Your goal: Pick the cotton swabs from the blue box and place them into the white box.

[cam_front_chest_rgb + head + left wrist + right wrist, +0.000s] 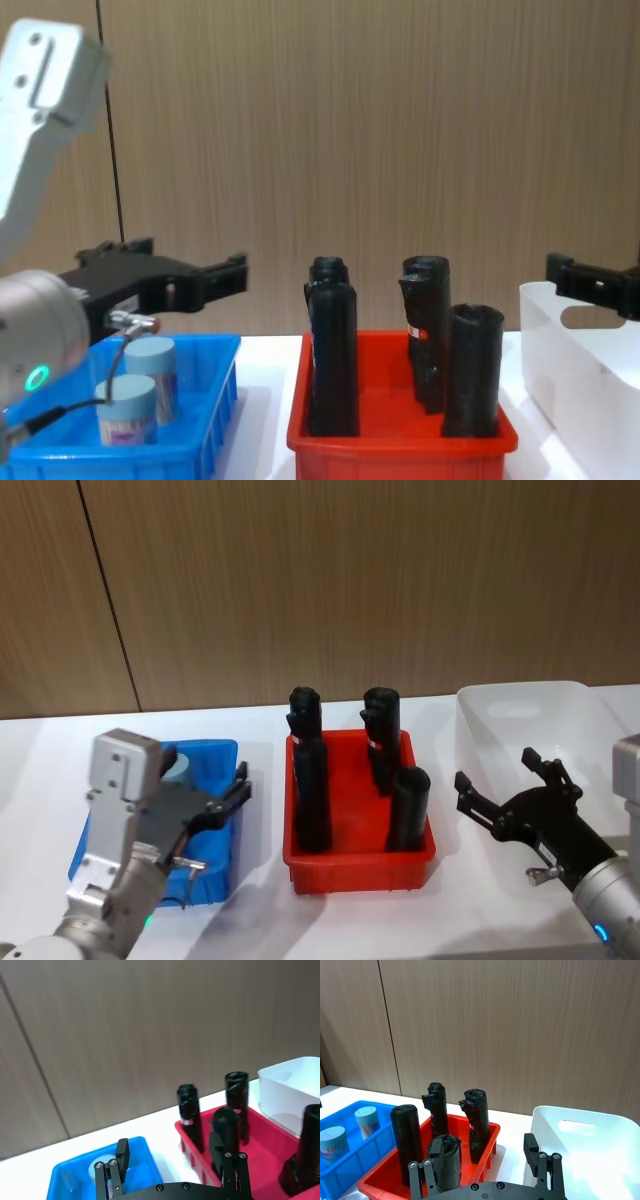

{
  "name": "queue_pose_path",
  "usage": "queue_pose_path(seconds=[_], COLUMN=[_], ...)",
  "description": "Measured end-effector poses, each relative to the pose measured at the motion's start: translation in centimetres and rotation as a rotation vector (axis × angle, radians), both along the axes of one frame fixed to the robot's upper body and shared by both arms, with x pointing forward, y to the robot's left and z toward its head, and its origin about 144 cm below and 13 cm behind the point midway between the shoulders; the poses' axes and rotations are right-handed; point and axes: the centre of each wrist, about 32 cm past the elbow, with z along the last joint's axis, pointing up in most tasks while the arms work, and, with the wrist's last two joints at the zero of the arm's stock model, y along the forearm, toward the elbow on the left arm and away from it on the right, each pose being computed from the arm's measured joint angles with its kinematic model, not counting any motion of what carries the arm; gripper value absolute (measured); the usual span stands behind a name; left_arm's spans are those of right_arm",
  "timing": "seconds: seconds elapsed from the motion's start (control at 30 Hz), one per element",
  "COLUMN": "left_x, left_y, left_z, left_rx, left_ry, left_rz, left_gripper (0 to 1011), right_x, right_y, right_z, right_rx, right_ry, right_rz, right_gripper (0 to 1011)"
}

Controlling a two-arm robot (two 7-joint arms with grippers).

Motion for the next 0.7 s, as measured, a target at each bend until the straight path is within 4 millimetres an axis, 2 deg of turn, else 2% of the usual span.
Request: queue_pose_path(seconds=[0.37,0.7], left_x=[0.2,1.4], left_y=[1.7,3.3], left_z=[-0.5,-0.5], left_rx=[-0.061,-0.063], left_ry=[0.109,0.231], left_rz=[0.087,0.137], left_gripper=[1003,1003], right_x=[0.0,0.0], right_y=[0.0,0.0], right_z=[0.0,0.0], right_rx=[0.000,0.000], right_ry=[0.000,0.000], right_rz=[0.000,0.000], right_gripper=[1002,1002])
